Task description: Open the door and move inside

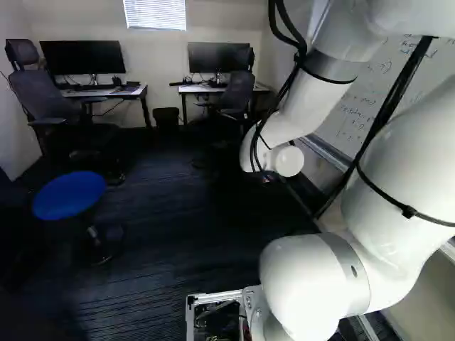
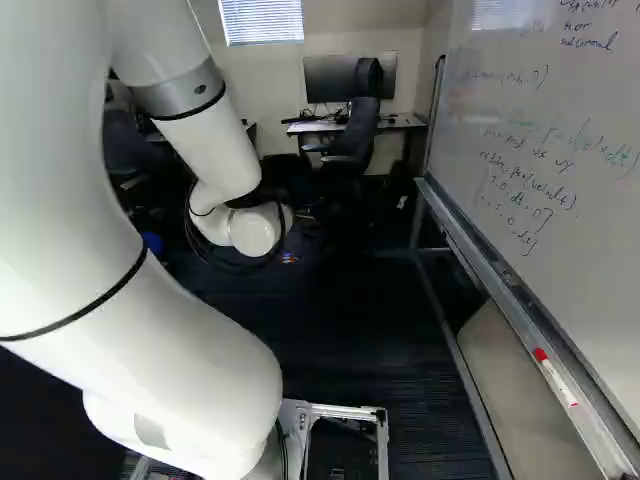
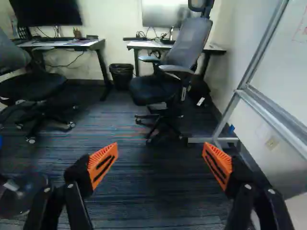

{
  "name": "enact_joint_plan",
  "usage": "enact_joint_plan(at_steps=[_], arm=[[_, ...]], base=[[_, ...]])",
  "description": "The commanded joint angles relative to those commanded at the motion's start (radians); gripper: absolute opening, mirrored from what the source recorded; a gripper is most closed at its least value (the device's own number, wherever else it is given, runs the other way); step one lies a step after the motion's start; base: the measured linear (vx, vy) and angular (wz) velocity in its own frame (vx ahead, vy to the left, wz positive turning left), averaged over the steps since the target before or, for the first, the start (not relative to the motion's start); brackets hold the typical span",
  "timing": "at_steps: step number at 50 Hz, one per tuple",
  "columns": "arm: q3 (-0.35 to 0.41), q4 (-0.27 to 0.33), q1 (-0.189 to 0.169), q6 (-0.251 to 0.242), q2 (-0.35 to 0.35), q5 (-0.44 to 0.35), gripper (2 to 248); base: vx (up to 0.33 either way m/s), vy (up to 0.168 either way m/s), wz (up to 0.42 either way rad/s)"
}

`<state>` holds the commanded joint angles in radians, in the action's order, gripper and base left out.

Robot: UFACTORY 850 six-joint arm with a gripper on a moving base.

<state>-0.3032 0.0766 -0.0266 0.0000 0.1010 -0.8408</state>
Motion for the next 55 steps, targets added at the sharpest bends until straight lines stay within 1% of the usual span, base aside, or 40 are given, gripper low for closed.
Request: enact_joint_plan(at_steps=[14, 28, 40, 55], arm=[[0.085, -0.030, 0.011, 0.000, 0.070, -0.013, 247], [0.150, -0.053, 0.018, 0.000, 0.124, -0.022, 247], [0.188, -0.067, 0.023, 0.000, 0.156, -0.028, 247], [0.213, -0.076, 0.026, 0.000, 0.176, -0.031, 247]], base=[[0.000, 0.000, 0.000], [0.000, 0.000, 0.000], [0.000, 0.000, 0.000], [0.000, 0.000, 0.000]])
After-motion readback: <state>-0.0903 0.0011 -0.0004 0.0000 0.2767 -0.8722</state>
